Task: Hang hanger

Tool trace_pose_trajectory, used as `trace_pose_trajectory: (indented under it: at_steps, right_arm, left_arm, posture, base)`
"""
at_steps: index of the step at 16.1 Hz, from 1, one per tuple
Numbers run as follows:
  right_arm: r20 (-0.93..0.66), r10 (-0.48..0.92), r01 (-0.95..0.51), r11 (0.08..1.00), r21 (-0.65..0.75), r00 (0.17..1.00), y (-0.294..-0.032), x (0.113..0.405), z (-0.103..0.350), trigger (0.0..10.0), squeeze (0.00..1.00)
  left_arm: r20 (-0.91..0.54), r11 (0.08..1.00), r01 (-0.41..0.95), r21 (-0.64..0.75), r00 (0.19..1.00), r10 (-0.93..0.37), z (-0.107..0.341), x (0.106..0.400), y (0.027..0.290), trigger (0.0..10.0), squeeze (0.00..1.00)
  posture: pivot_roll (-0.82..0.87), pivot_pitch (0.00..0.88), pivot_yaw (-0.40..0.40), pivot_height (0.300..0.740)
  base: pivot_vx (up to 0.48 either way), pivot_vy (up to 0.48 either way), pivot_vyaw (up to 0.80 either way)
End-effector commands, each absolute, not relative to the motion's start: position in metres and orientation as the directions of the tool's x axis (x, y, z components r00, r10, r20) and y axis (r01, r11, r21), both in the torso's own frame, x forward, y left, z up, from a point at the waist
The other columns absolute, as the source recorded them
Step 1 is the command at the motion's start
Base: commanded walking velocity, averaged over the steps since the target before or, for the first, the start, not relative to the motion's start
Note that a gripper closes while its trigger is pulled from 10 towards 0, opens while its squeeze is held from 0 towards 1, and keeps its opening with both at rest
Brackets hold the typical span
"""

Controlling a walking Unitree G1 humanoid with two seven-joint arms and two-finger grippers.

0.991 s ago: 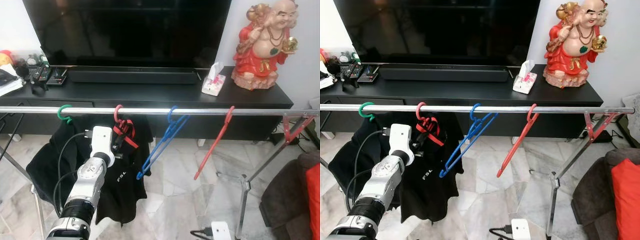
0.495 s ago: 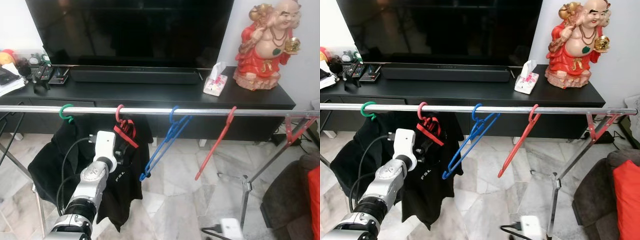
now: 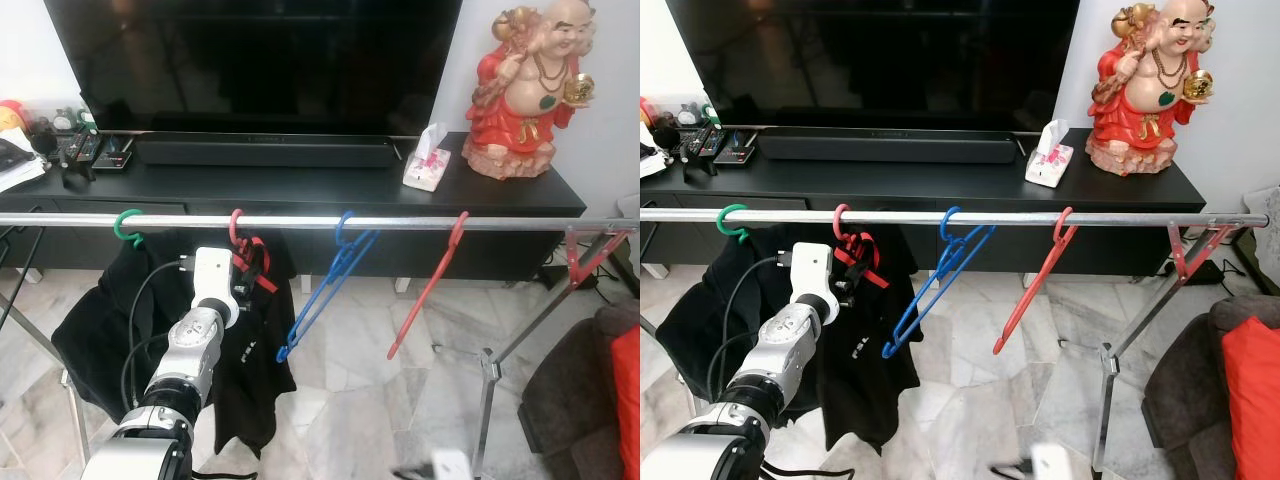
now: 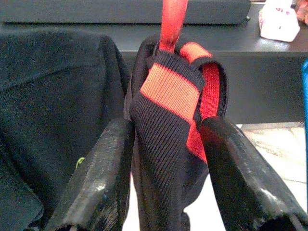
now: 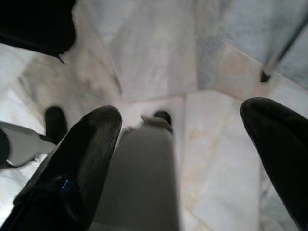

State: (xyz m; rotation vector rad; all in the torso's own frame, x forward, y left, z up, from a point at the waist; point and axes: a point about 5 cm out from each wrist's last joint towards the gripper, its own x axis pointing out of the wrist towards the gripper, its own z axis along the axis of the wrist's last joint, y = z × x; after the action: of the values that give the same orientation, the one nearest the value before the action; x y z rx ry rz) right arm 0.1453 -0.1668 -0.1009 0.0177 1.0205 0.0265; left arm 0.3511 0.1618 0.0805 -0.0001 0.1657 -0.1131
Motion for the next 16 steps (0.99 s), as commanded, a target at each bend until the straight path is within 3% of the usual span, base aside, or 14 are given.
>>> trace_pose_trajectory:
  at_steps: [1, 4, 5, 6, 7, 8, 13, 14, 16]
  right_arm:
    - [-0.855, 0.024, -0.017, 1.0, 0.018, 0.518, -0.165, 0.148, -0.1, 10.0, 0.0]
    - [-0.847, 0.034, -0.02, 0.999, 0.027, 0.531, -0.154, 0.159, -0.097, 10.0, 0.0]
    - [-0.85, 0.032, -0.019, 0.999, 0.026, 0.525, -0.156, 0.152, -0.099, 10.0, 0.0]
    - [-0.854, 0.026, -0.015, 1.0, 0.021, 0.52, -0.163, 0.147, -0.101, 10.0, 0.0]
    - [-0.856, 0.021, -0.013, 1.0, 0.017, 0.517, -0.169, 0.143, -0.102, 10.0, 0.0]
    - [-0.859, 0.004, 0.0, 1.0, 0.005, 0.511, -0.187, 0.135, -0.102, 10.0, 0.0]
    - [-0.864, -0.015, 0.013, 1.0, -0.01, 0.503, -0.205, 0.125, -0.102, 10.0, 0.0]
    - [-0.864, -0.007, 0.007, 1.0, -0.003, 0.503, -0.197, 0.125, -0.103, 10.0, 0.0]
    - [-0.859, 0.018, -0.01, 1.0, 0.015, 0.512, -0.177, 0.134, -0.104, 10.0, 0.0]
  left_arm:
    - [-0.164, 0.994, 0.11, -0.003, 0.98, -0.109, 0.083, 0.353, 0.162, 10.0, 0.0]
    - [-0.209, 0.996, 0.079, 0.042, 0.976, -0.068, 0.075, 0.352, 0.165, 10.0, 0.0]
    - [-0.215, 0.996, 0.076, 0.043, 0.974, -0.065, 0.074, 0.351, 0.165, 9.2, 0.0]
    - [-0.216, 0.996, 0.076, 0.041, 0.974, -0.066, 0.074, 0.352, 0.164, 7.1, 0.0]
    - [-0.213, 0.996, 0.079, 0.037, 0.975, -0.069, 0.075, 0.353, 0.163, 6.4, 0.0]
    - [-0.204, 0.997, 0.079, 0.023, 0.976, -0.073, 0.077, 0.354, 0.161, 4.4, 0.0]
    - [-0.191, 0.997, 0.082, 0.018, 0.979, -0.077, 0.082, 0.358, 0.158, 3.8, 0.0]
    - [-0.187, 0.997, 0.08, 0.019, 0.979, -0.076, 0.083, 0.359, 0.158, 0.0, 0.0]
    - [-0.184, 0.997, 0.076, 0.017, 0.98, -0.072, 0.084, 0.36, 0.159, 0.0, 0.0]
  posture:
    - [-0.05, 0.0, -0.029, 0.74]
    - [-0.05, 0.0, -0.027, 0.74]
    - [-0.05, 0.0, -0.027, 0.74]
    - [-0.05, 0.0, -0.027, 0.74]
    - [-0.05, 0.0, -0.027, 0.74]
    - [-0.05, 0.0, -0.027, 0.74]
    - [-0.05, 0.0, -0.027, 0.74]
    - [-0.05, 0.0, -0.027, 0.74]
    - [-0.05, 0.0, -0.025, 0.74]
  base:
    - [0.0, 0.0, 0.0]
    - [0.0, 0.0, 0.0]
    - [0.0, 0.0, 0.0]
    - [0.0, 0.0, 0.0]
    - [0.0, 0.0, 0.0]
    - [0.0, 0.0, 0.0]
    - [0.0, 0.0, 0.0]
    - [0.0, 0.0, 0.0]
    - [0.0, 0.0, 0.0]
